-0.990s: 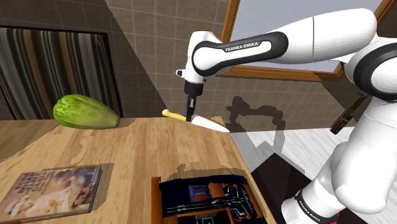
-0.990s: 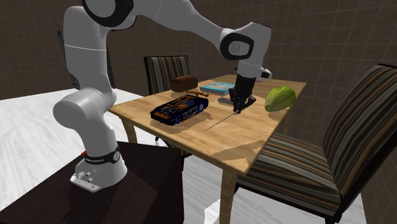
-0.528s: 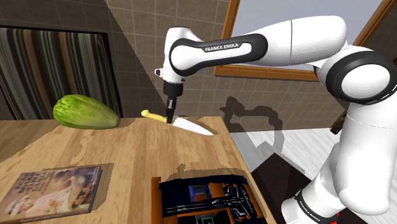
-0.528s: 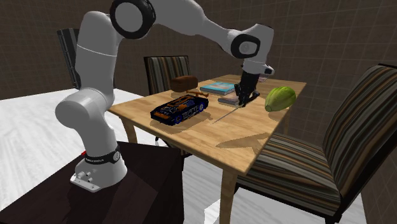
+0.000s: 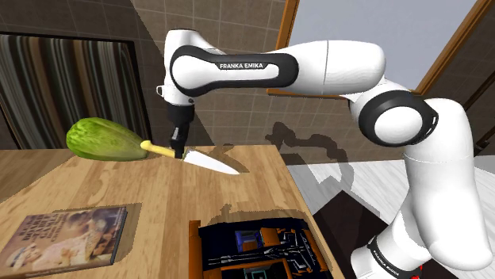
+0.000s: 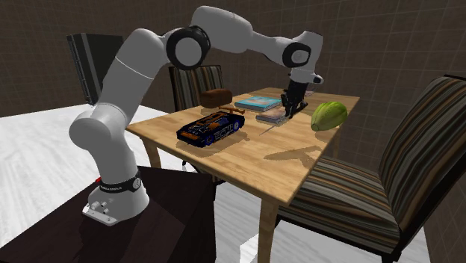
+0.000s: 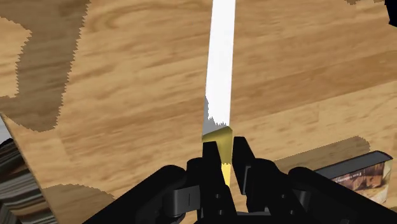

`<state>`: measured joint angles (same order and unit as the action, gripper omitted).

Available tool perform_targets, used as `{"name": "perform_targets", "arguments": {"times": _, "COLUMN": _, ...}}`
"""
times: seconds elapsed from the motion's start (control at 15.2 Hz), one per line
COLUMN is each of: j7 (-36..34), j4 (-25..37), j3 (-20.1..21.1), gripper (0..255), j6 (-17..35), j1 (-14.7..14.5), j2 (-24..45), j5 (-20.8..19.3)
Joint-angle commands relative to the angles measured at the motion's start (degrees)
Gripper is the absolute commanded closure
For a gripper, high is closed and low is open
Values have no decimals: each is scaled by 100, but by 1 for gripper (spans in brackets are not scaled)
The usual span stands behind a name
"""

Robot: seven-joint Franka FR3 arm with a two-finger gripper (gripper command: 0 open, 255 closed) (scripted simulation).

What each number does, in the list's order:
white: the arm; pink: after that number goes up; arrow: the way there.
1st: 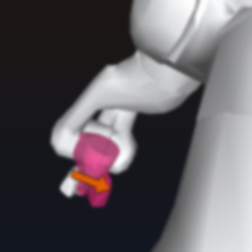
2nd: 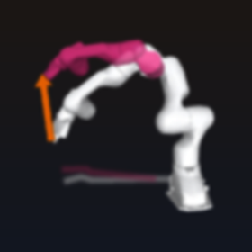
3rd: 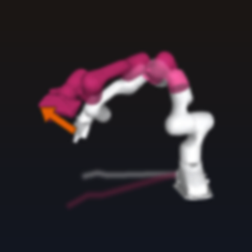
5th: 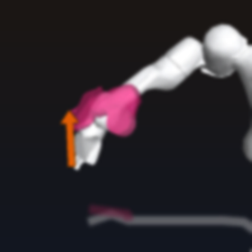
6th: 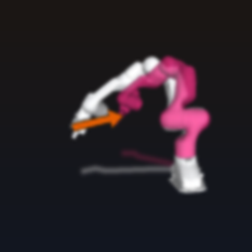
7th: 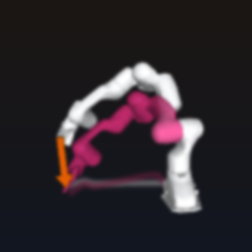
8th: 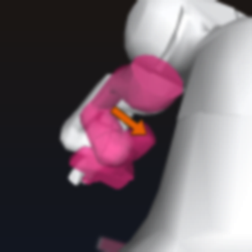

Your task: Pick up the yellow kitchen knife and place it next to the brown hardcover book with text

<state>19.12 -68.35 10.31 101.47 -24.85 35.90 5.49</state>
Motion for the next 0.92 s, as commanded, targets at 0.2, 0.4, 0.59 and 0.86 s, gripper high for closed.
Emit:
{"name": "perform_targets", "arguments": {"times": 0.2, "j7": -201, "j4": 1028, "j3": -5, "gripper": 255, "j6": -264, "j1": -234, "j2": 731, "j5": -101}}
{"name": "perform_targets", "arguments": {"times": 0.4, "j7": -170, "j4": 802, "j3": -8, "gripper": 255, "j6": -39, "j1": -223, "j2": 733, "j5": -96}}
{"name": "perform_targets", "arguments": {"times": 0.59, "j7": -140, "j4": 603, "j3": -11, "gripper": 255, "j6": 176, "j1": -215, "j2": 752, "j5": -93}}
{"name": "perform_targets", "arguments": {"times": 0.86, "j7": -102, "j4": 380, "j3": -16, "gripper": 255, "j6": 446, "j1": -209, "j2": 803, "j5": -91}}
